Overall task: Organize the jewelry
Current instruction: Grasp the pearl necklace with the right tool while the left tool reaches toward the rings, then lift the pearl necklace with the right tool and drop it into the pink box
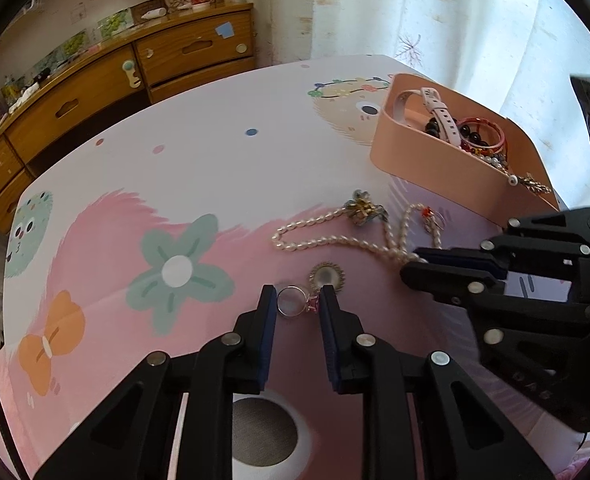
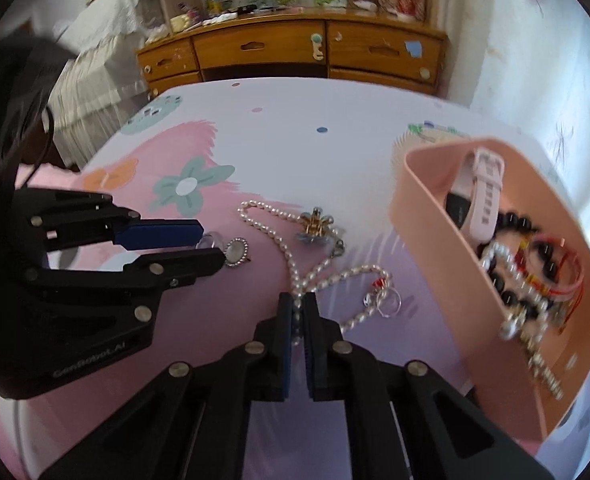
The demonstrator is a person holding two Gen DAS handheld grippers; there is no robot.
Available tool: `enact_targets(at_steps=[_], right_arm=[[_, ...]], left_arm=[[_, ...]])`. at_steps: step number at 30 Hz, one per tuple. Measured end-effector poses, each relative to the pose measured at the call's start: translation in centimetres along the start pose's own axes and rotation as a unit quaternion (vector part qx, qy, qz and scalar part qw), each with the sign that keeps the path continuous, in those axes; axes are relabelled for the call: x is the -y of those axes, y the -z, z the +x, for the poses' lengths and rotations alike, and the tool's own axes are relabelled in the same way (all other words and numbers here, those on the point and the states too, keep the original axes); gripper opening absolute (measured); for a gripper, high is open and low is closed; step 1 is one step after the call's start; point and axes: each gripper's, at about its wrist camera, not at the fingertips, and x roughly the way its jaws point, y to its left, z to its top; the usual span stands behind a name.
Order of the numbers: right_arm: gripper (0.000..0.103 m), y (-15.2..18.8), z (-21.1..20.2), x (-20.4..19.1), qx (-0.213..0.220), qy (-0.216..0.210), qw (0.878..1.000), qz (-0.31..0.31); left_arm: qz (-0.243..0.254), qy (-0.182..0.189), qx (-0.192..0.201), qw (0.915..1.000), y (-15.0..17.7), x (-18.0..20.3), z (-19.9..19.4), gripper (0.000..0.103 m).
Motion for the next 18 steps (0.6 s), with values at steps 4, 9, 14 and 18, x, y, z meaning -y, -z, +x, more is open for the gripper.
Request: enact_targets(at_steps=[4, 9, 14, 18], right_arm=[[0.005, 0.1, -1.5, 0.3, 0.005, -0.046, 0.998, 0.036], [0.005, -0.6, -4.1, 0.4, 0.029, -0.09, 0.994, 0.055], [0.005, -2.0, -7.6, 0.4, 0.066, -0.113, 0.99, 0.048], [0.005, -3.2, -10.5, 0.5, 0.096, -0.131, 0.986, 0.03]], left_arm=[[-0.012, -0.013, 0.004, 0.9998, 0.1, -0.8, -0.7, 0.02], [-0.02, -0.04, 0.015, 0.9989, 0.1, -1.2, -2.4, 0.02], [-0.029, -0.065, 0.032, 0.997, -0.3, -1.0, -4.6, 0.02], [-0.037, -0.081, 0.049, 0.9948, -1.1, -0.2, -6.9, 0.02]])
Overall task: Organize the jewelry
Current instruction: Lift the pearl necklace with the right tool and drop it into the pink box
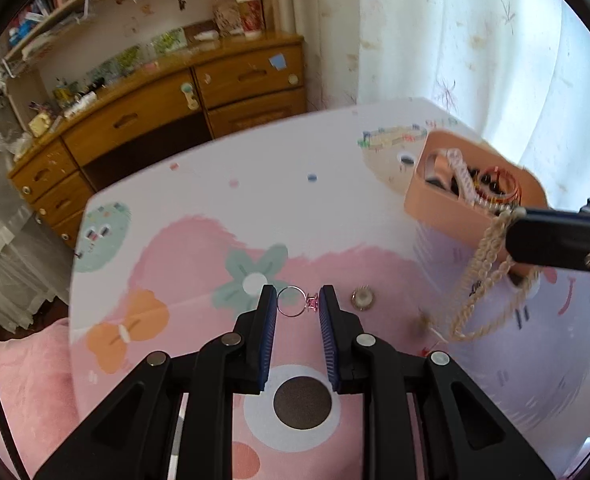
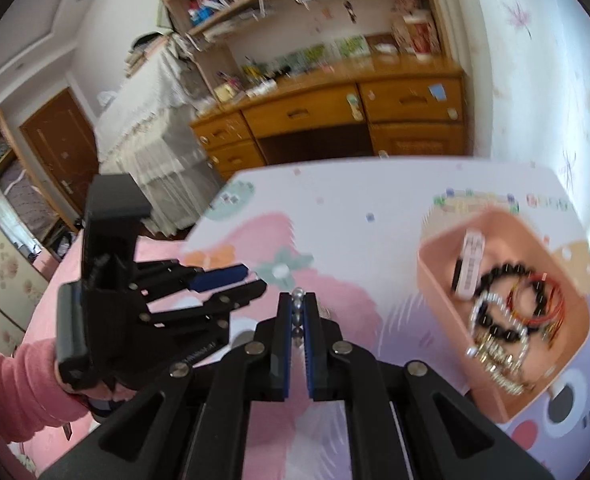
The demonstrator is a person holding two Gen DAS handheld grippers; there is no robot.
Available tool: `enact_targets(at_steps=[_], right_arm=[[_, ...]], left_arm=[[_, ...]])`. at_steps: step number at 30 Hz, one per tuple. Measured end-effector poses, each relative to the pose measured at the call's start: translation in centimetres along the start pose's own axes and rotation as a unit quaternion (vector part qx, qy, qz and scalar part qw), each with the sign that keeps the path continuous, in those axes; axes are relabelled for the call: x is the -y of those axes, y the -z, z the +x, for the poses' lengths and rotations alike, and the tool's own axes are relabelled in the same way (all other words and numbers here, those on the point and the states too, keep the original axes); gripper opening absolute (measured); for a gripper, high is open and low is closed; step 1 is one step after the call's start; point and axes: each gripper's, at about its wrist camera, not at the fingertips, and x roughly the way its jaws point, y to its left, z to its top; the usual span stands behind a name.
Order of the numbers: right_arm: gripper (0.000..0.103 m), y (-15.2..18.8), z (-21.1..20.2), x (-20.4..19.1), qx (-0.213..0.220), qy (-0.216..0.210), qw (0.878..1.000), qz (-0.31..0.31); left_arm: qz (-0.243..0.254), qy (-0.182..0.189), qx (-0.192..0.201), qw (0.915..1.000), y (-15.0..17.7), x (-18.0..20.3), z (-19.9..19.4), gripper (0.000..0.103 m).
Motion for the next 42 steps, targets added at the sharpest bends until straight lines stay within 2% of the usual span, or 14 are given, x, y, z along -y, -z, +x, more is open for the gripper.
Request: enact_targets(at_steps=[6, 13, 21, 30, 39, 41, 42], right_arm=[[0.005, -2.3, -4.0, -0.4, 0.042, -0.028, 0.998, -0.043], [0.005, -4.3, -8.7, 1.0, 0.094, -0.042, 0.992, -0.066], [0.005, -4.7, -12.8, 4.6, 0.143, -0.018, 0.987, -0.07], [0.005, -4.5, -12.8, 10.1, 0.122, 0.025, 0.992, -0.035], [0.005, -3.3, -11.9, 13.0, 0.118, 0.056, 0.991, -0.015], [0.007, -3.1, -11.6, 13.3, 0.114, 0.063, 0.991, -0.007], [0.009, -3.1, -11.5, 13.4, 0.107, 0.069, 0.992, -0.005]], left_arm=[[-0.026, -0.01, 0.041, 0.9988, -2.1, 1.6, -3.9, 0.02], [-0.055, -0.016, 0.086, 0.9946, -4.4, 4.4, -7.5, 0.02], [-0.061, 0.006, 0.121, 0.9908, -6.4, 8.5, -8.5, 0.02], [-0.06, 0.046, 0.118, 0.9901, -8.3, 12.6, -5.9, 0.02], [-0.024, 0.095, 0.098, 0.9903, -9.3, 16.0, -2.9, 0.02], [-0.018, 0.102, 0.083, 0.9912, -9.5, 16.5, -2.0, 0.027], [-0.012, 0.098, 0.071, 0.9926, -9.7, 16.8, -1.6, 0.043]])
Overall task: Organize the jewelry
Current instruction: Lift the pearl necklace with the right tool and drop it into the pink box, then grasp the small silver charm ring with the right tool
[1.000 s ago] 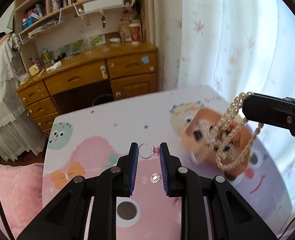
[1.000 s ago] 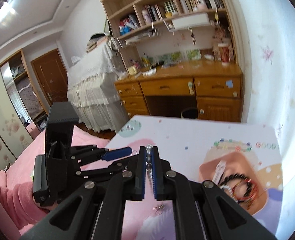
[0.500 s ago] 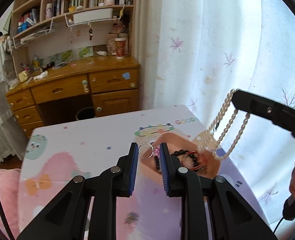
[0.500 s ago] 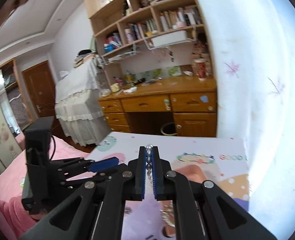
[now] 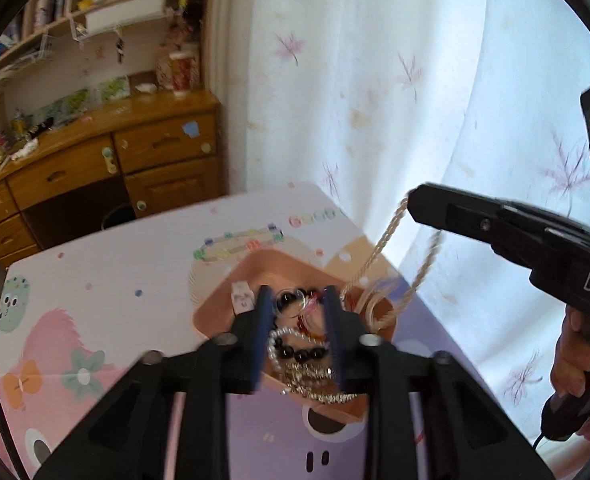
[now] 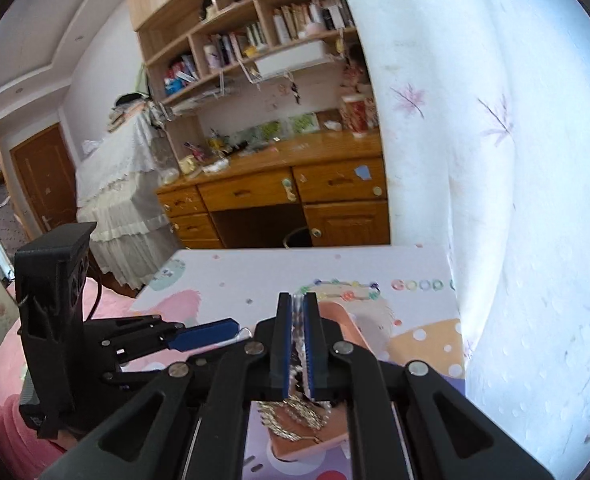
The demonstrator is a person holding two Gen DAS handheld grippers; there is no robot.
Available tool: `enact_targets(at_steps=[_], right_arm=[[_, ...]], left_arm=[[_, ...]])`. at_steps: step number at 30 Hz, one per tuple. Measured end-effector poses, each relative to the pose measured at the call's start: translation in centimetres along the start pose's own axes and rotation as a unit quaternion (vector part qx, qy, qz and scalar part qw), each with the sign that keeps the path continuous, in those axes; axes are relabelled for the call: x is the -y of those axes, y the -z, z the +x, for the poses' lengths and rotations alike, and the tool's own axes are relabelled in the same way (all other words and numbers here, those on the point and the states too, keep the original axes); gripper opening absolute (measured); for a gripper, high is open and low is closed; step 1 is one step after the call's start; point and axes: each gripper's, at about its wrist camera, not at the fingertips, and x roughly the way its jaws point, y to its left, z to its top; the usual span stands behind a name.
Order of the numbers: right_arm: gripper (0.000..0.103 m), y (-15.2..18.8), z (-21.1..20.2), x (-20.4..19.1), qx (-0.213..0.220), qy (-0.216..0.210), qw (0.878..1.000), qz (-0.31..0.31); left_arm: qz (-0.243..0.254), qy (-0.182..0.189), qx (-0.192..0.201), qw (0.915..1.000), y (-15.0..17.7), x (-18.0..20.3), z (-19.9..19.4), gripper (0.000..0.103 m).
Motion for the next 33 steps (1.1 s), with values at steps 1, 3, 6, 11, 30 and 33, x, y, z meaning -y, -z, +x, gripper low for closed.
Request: enact_targets(at_steps=[1, 3, 6, 11, 30, 33], right_arm=[[0.02, 0.1, 0.3, 0.1, -0.015, 0.01, 1.0, 0.0], [0.036, 0.4, 0.5, 0.3, -0.029, 0.021, 0.999, 0.0], [0.04, 0.9, 0.0, 0.2, -0.033, 0.026, 0.999, 0.001], [0.047, 2.5, 0.3, -0.6, -0.072, 0.035, 0.997, 0.006], [0.048, 13.0, 7.2, -13.1, -0.24, -0.01, 0.962, -0.131], [0.048, 13.7, 8.4, -14.7, -0.231, 0.0, 0.958, -0.168]], left_arm=[[0.005, -0.011, -0.009, 0.9999, 0.0, 0.1, 0.3, 0.065], [0.013, -0.018, -0.009, 0.9997, 0.2, 0.2, 0.2, 0.071], [0.014, -0.019, -0.015, 0.9996, 0.8, 0.0, -0.4, 0.074], [0.003, -0.035, -0.06, 0.9976, 3.1, -1.5, -1.2, 0.076], [0.006, -0.049, -0.234, 0.9711, 10.6, -13.3, -4.1, 0.076], [0.056, -0.034, -0.243, 0.9677, 9.0, -14.9, -3.4, 0.076]])
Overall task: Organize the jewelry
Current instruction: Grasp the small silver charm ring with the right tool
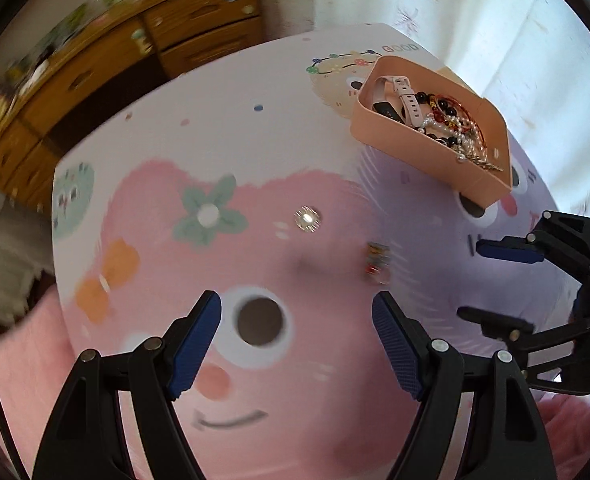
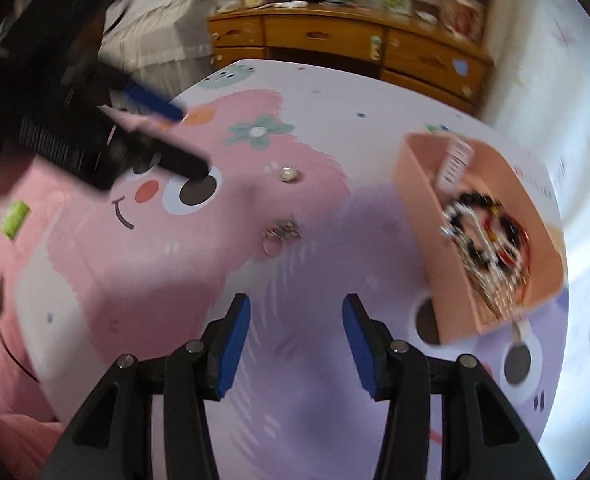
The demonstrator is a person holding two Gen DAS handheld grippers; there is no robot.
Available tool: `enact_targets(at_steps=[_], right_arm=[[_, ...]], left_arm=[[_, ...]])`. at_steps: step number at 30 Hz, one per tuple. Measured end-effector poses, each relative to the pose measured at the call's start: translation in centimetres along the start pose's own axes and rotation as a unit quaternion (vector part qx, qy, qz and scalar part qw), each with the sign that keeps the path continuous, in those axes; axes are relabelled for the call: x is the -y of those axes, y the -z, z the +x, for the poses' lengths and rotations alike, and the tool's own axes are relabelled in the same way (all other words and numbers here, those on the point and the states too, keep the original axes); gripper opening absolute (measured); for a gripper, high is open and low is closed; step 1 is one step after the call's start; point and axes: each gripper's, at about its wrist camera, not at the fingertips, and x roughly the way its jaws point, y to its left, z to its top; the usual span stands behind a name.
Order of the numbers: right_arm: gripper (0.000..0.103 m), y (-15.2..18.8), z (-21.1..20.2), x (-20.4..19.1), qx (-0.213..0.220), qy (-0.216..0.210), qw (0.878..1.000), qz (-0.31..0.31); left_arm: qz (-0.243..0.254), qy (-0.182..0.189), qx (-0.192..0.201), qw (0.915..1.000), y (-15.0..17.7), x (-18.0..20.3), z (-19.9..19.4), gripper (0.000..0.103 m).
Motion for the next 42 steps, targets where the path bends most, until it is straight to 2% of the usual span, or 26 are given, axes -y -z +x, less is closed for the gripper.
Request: enact_targets(at_steps=[3, 9, 15, 17, 21, 23, 24, 27, 28, 29, 33, 39, 42], right_arm=[[0.048, -0.5, 1.3, -1.2, 0.005, 0.02, 1.0, -0.017], [0.048, -1.6, 3.5, -1.4, 0.004, 0.052, 0.998, 0.032], [0.048, -1.9, 4.3, -0.9, 0.021, 0.049, 0.989, 0.137], [0.048, -2.1, 4.7, -0.7, 0.02, 0.039, 0.986, 0.161], [0.048, -2.6, 4.9, -0.3, 0.032, 0.044, 0.98, 0.192], [0.046, -2.9, 5.0, -0.2, 0.039, 0.048, 0.979, 0.193], [0.044, -3.0, 5.1, -0.2, 0.041, 0.048, 0.979, 0.194], [0.032, -3.1, 5.3, -0.2, 0.042, 0.048, 0.978, 0.2], [0.026, -3.1, 5.3, -0.3, 0.04, 0.048, 0.978, 0.198], [0.024, -3.1, 5.3, -0.4, 0.039, 0.049, 0.978, 0.197], [0.024, -3.1, 5.3, -0.7, 0.043, 0.048, 0.98, 0.187], [0.024, -3.5, 4.5, -0.9, 0.046, 0.031, 0.983, 0.177], [0.024, -3.9, 4.1, -0.5, 0.05, 0.024, 0.984, 0.171]], left_arm=[[0.047, 0.006, 0.003, 0.9989, -1.7, -0.6, 0.2, 0.076], [0.123, 0.033, 0.019, 0.9917, -4.5, -0.8, 2.6, 0.076], [0.166, 0.058, 0.041, 0.9837, -5.2, 0.3, 5.3, 0.076], [0.171, 0.061, 0.047, 0.9822, -5.2, 0.6, 6.0, 0.075], [0.18, 0.083, 0.048, 0.9789, -5.4, 0.9, 7.2, 0.074], [0.183, 0.093, 0.051, 0.9774, -5.2, 1.0, 7.7, 0.068], [0.182, 0.095, 0.05, 0.9774, -5.2, 1.0, 8.0, 0.061], [0.182, 0.098, 0.044, 0.9775, -5.3, 1.2, 8.7, 0.042], [0.184, 0.096, 0.044, 0.9772, -5.3, 1.3, 8.9, 0.039], [0.188, 0.093, 0.05, 0.9765, -5.2, 1.4, 9.0, 0.038], [0.192, 0.098, 0.062, 0.9746, -4.9, 1.6, 8.9, 0.013], [0.173, 0.087, 0.061, 0.9792, -4.6, 1.4, 8.7, 0.007], [0.145, 0.093, 0.065, 0.9828, -4.7, 1.1, 8.2, 0.007]])
